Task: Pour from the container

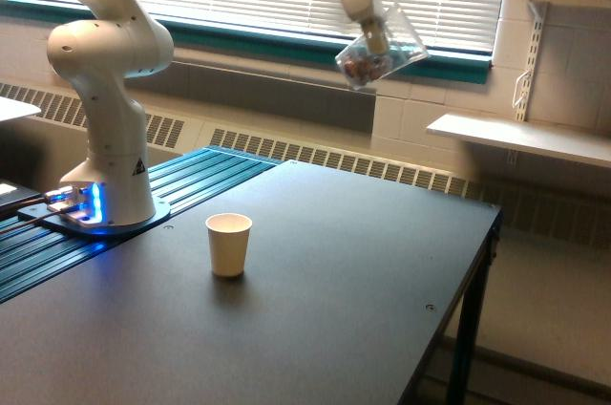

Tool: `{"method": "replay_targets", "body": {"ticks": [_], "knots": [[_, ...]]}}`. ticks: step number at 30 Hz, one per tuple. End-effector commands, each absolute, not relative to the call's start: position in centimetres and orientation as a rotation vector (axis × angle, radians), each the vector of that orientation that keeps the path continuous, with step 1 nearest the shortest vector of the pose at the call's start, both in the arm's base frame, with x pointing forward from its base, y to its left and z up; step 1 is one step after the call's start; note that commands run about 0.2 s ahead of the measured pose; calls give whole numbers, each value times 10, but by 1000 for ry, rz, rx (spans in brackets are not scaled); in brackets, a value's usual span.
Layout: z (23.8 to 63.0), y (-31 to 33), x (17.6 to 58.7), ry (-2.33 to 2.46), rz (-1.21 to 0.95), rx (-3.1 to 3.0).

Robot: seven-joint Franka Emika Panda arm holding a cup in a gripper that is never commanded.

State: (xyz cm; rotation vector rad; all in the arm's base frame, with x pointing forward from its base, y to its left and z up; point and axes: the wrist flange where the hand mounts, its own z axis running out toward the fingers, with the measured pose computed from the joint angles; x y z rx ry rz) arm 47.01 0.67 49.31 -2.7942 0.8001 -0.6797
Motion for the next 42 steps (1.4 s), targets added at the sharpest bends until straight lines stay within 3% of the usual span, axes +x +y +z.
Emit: {"method": "replay_targets", "body": {"ticks": [1, 21, 42], "knots": [[470, -22, 456, 832, -580, -2755], [434, -108, 412, 933, -268, -2732], [394, -136, 359, 661, -95, -3003]]}}
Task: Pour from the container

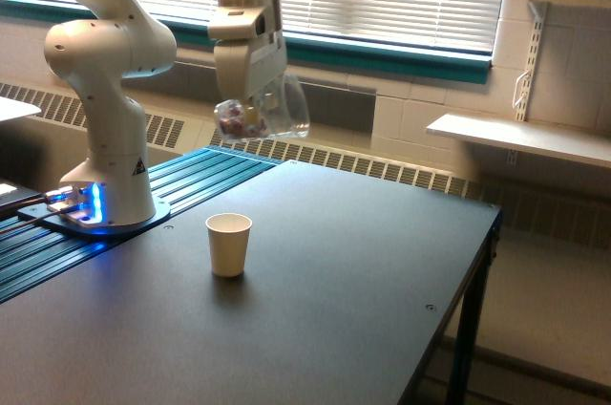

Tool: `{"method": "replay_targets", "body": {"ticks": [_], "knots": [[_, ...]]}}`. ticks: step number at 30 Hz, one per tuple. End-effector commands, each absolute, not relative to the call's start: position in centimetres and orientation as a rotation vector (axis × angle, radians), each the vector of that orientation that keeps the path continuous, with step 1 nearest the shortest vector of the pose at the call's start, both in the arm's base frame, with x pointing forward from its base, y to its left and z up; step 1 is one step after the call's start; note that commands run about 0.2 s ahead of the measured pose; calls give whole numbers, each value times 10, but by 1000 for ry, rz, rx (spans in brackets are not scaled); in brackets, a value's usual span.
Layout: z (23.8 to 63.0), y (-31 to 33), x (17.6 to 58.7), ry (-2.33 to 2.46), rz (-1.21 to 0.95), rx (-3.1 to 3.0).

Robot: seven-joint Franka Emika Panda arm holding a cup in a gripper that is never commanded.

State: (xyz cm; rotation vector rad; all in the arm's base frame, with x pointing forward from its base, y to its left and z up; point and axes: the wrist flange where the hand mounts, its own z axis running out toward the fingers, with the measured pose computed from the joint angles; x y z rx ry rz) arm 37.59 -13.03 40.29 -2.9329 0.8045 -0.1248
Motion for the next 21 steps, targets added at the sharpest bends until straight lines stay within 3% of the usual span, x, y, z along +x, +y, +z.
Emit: {"method": "replay_targets", "body": {"ticks": [1, 21], "knots": [[392, -137, 356, 641, -86, -3017], [331, -139, 275, 184, 147, -3283]]}}
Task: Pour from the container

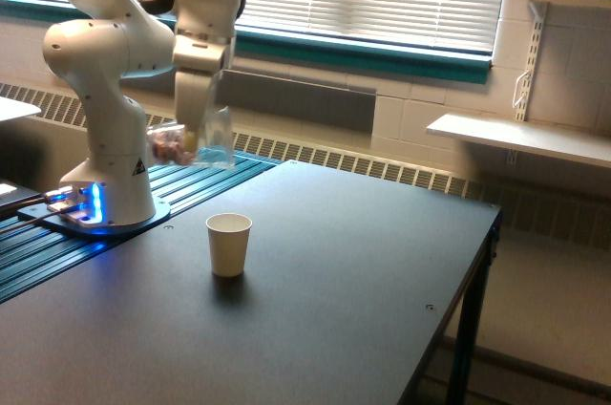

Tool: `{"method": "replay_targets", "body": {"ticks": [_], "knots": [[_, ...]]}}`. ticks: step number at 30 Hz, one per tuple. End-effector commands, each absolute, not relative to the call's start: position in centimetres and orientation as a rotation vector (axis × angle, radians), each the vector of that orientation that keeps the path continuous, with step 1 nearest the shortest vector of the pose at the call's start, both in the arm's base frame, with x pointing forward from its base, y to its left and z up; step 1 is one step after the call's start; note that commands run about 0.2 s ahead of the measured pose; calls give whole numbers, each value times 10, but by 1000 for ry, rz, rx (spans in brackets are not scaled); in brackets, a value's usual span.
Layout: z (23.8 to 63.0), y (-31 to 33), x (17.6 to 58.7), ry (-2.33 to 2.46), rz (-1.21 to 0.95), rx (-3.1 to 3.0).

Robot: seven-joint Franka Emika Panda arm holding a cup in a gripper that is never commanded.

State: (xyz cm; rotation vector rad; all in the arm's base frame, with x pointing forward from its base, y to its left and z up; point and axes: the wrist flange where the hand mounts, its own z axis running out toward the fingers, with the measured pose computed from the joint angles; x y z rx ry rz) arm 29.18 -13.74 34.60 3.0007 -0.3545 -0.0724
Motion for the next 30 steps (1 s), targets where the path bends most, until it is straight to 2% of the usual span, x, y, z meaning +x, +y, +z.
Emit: {"method": "replay_targets", "body": {"ticks": [1, 16, 22, 30], "knots": [[328, -138, 273, -145, -151, 2982], [299, -108, 275, 243, -238, 2941], [275, -103, 276, 449, -373, 2877], [263, -102, 291, 612, -438, 2846]]}}
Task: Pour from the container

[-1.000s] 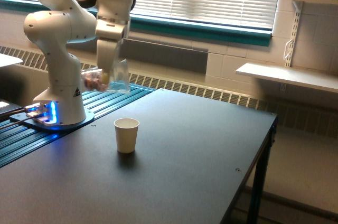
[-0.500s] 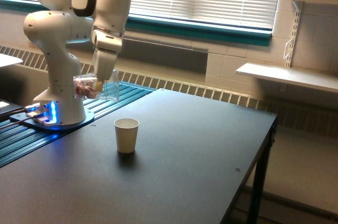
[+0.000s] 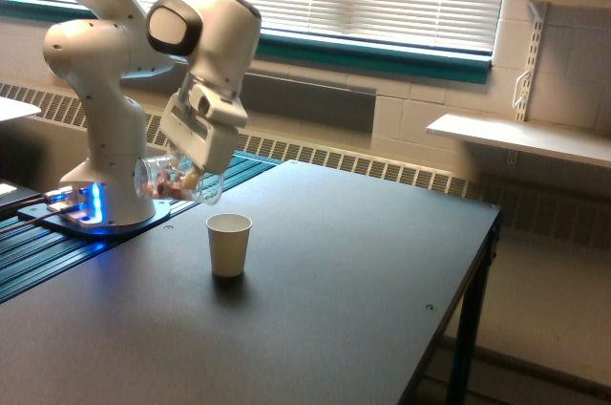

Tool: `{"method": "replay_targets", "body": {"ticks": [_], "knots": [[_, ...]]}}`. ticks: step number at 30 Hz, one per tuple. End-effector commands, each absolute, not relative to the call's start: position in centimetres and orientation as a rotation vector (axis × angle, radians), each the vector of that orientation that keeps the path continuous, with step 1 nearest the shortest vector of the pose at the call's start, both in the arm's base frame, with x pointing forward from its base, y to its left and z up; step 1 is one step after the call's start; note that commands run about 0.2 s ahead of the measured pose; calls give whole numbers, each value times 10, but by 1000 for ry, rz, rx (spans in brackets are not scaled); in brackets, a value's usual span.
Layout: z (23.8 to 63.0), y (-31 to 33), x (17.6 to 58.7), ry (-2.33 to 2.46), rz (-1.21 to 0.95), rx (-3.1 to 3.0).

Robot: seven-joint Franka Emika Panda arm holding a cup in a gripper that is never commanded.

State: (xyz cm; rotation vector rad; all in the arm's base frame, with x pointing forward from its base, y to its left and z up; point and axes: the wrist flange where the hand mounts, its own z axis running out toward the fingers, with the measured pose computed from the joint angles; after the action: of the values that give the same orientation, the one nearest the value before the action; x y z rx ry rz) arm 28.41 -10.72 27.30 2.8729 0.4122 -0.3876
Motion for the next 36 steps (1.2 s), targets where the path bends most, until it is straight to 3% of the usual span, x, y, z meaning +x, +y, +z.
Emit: {"method": "replay_targets", "body": {"ticks": [1, 14, 36], "knots": [[262, -101, 294, 626, -440, 2845], [270, -96, 327, 736, -401, 2873], [272, -112, 334, 673, -455, 2891]]}}
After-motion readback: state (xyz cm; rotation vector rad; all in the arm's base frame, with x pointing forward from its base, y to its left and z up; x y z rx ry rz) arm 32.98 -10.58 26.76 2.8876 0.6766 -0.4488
